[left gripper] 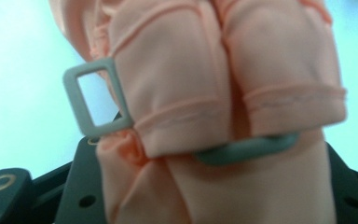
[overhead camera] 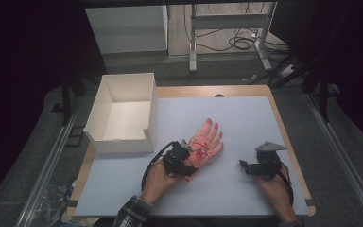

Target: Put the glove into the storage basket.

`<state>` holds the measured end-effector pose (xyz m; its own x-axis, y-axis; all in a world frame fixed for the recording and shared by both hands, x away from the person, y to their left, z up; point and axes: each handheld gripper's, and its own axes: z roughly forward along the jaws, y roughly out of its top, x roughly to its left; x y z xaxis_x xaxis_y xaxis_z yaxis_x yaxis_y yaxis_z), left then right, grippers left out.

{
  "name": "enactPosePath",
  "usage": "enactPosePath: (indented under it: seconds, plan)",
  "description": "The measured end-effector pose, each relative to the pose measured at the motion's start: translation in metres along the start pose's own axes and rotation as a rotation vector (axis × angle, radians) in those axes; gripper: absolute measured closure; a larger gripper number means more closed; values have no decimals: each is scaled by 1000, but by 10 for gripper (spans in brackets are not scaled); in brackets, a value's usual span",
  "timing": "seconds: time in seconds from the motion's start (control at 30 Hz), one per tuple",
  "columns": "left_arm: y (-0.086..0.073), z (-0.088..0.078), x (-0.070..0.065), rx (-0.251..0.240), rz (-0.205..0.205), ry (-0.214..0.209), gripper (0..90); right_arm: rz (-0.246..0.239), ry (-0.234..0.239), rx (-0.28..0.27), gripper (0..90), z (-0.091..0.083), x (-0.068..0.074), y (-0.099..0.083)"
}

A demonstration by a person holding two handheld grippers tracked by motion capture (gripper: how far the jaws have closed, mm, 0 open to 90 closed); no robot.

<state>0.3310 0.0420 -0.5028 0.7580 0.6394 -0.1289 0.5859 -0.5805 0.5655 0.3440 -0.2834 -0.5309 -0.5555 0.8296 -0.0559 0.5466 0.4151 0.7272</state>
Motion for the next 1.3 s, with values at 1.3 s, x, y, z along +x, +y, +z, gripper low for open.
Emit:
enactPosePath:
  seconds: [1.3]
  plan:
    - [98,-93,51,-60,-58,151,474,1,1,-1,159,0,0,0]
